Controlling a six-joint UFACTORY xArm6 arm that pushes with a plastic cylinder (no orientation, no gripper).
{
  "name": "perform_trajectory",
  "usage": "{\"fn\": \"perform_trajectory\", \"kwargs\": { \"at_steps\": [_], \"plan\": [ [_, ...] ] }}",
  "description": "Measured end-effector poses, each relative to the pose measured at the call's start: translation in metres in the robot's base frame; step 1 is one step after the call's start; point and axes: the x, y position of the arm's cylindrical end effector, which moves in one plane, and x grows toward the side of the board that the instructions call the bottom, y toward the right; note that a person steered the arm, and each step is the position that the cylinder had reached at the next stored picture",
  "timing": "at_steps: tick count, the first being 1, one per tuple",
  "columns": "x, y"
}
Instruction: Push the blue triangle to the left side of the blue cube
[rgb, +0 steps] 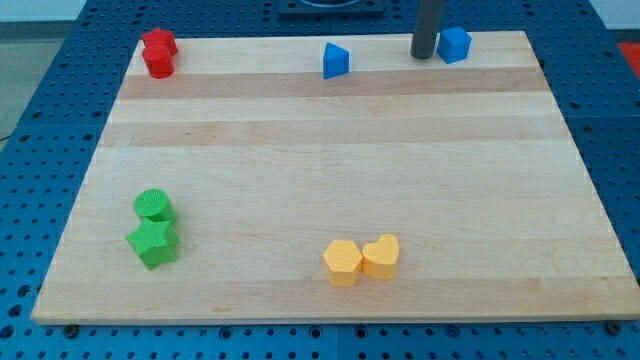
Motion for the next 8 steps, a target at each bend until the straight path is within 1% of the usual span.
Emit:
{"fn": "perform_trajectory", "kwargs": {
  "at_steps": [1,2,3,4,5,6,7,8],
  "plan": [
    [-0.008,0.012],
    [-0.006,0.029],
    [0.028,0.021],
    [0.056,-0.038],
    [0.071,-0.129],
    [0.081,-0.204],
    [0.057,-0.233],
    [0.03,-0.194]
  ]
}}
